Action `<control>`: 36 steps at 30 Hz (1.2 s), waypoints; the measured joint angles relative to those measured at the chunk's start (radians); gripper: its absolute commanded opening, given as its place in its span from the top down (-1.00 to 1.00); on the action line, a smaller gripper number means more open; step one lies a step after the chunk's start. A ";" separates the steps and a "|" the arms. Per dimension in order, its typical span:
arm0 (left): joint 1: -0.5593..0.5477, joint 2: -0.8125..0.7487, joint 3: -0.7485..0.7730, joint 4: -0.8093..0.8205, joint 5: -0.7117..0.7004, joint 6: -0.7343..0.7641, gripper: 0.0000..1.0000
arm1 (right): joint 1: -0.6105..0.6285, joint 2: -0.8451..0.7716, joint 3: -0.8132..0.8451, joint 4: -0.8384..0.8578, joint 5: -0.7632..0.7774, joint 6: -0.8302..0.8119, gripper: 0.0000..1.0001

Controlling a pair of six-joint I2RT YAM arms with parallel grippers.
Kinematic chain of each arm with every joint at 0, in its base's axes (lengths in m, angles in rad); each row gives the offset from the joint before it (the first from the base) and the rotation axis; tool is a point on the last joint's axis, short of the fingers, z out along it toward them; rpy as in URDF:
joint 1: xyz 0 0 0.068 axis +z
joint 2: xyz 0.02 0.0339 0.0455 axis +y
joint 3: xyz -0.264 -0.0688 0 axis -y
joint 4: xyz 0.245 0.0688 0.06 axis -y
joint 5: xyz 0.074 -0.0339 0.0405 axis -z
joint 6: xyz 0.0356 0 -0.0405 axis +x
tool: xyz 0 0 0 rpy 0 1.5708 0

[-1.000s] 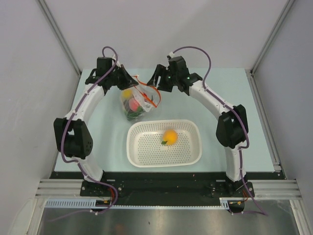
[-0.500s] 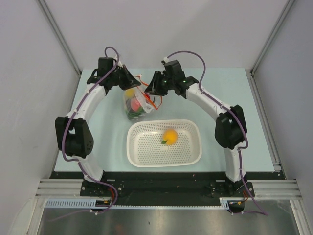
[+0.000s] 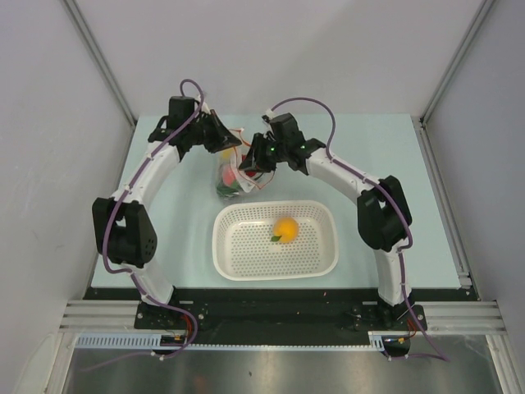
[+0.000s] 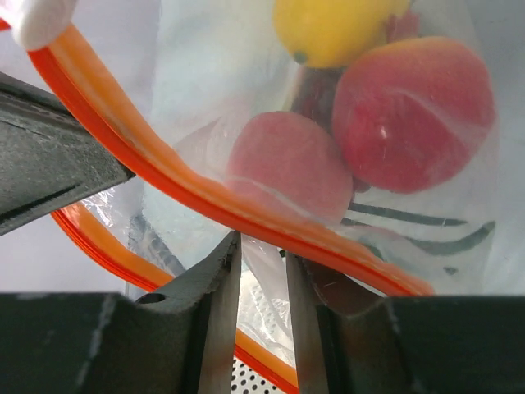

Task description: Open the zip-top bag and remove the fake food

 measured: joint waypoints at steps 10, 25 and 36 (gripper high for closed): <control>-0.001 0.000 0.000 -0.015 0.019 0.004 1.00 | -0.035 0.001 0.000 -0.021 -0.006 -0.068 0.26; -0.003 -0.016 -0.065 0.027 0.078 -0.036 1.00 | 0.001 0.042 0.028 -0.036 0.002 -0.160 -0.08; -0.031 -0.016 -0.092 0.117 0.079 -0.108 1.00 | -0.019 0.043 -0.039 0.027 -0.084 -0.163 -0.58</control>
